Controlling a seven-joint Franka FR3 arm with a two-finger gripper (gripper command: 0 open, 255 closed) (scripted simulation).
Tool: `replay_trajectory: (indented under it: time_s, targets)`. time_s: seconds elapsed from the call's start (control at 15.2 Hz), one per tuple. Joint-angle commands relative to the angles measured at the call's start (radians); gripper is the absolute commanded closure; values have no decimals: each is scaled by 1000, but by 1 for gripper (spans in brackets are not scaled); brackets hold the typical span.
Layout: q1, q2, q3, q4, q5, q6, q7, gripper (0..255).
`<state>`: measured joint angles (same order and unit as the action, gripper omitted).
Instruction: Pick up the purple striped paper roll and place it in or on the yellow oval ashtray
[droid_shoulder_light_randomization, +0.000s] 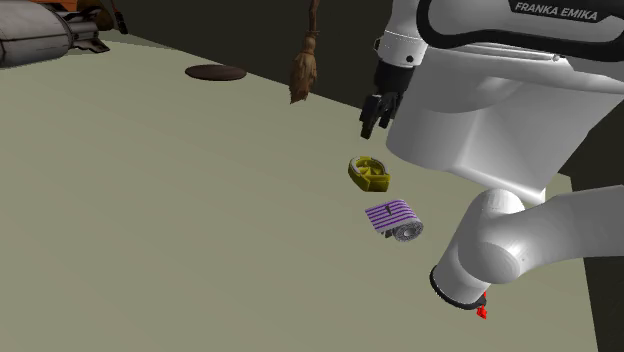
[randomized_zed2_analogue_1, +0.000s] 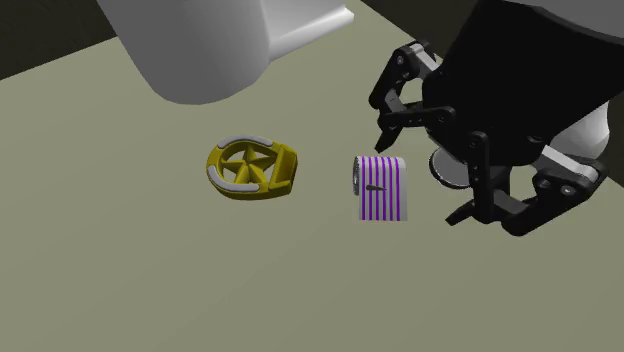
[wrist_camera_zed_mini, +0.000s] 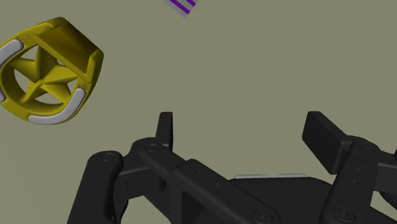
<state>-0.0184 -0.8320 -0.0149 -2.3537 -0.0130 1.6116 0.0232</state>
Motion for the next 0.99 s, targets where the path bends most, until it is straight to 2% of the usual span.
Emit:
replay_trajectory:
  time_s: [0.0,0.46,0.92]
  targets:
    - [0,0,0,0,0,0,0,0]
    - [-30,33,52,-195,-54,125,70,0]
    - [-67,114,98,-363,-116,266,154,0]
